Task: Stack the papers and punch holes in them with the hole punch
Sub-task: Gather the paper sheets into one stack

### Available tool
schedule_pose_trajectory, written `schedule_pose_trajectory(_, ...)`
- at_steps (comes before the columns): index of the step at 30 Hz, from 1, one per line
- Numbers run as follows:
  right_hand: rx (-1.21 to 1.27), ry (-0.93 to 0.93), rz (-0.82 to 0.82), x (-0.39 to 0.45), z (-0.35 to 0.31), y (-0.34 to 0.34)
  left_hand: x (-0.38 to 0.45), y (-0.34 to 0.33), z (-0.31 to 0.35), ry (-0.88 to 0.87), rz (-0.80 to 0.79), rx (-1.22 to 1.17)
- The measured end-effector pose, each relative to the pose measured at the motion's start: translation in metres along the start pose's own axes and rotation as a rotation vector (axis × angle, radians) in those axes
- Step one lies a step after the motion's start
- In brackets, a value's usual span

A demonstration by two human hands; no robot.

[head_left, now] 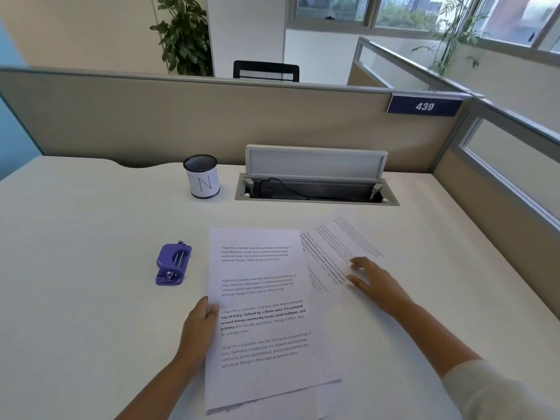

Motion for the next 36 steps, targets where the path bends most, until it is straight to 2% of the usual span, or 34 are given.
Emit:
schedule_pose_trajectory(2, -0.042, -0.022, 0.017, -0.003, 0.013, 0.019, 0.001, 0.000, 0.000, -0.001, -0.007, 0.013)
schedule_pose_trajectory(4, -0.057, -0.110, 0.104, -0.007, 0.028, 0.036, 0.000, -0.001, 0.000, -0.002, -0.020, 0.012)
schedule_pose_trajectory(7, -0.047, -0.382, 0.338, -0.014, 0.045, 0.050, 0.000, -0.003, 0.001, -0.006, -0.031, 0.008)
schedule_pose_trajectory(8, -0.068, -0.478, 0.366, -0.016, 0.046, 0.049, 0.000, -0.003, 0.001, -0.006, -0.035, 0.007)
schedule_pose_trajectory(10, -0.117, -0.640, 0.331, -0.017, 0.043, 0.041, 0.000, -0.004, 0.000, -0.002, -0.042, 0.003)
schedule_pose_trajectory(13, -0.180, -0.728, 0.261, -0.015, 0.035, 0.028, 0.001, -0.002, -0.002, -0.005, -0.039, 0.013)
schedule_pose_trajectory(16, -0.167, -0.746, 0.261, -0.010, 0.031, 0.023, 0.001, -0.003, -0.003, -0.002, -0.047, 0.019)
schedule_pose_trajectory(23, 0.098, -0.767, 0.292, -0.002, 0.031, 0.017, 0.002, -0.004, -0.001, -0.007, -0.047, 0.023)
schedule_pose_trajectory(26, 0.213, -0.704, 0.283, 0.000, 0.034, 0.017, 0.002, -0.004, -0.001, 0.012, -0.064, 0.011)
schedule_pose_trajectory(31, 0.366, -0.633, 0.370, -0.003, 0.032, 0.030, 0.007, -0.003, 0.000, 0.069, -0.093, -0.057)
schedule_pose_trajectory(36, 0.336, -0.378, 0.544, -0.010, -0.001, 0.060, 0.014, -0.003, 0.007, 0.139, -0.139, -0.137)
Point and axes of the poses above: each hand's wrist, its own x-axis towards the middle knuckle, its own y-axis out of the back of the hand, z = x × y, the point moved 6 cm from there along x, towards the middle knuckle, and after that the axes turned 9 degrees about x, right-handed, at the moved point
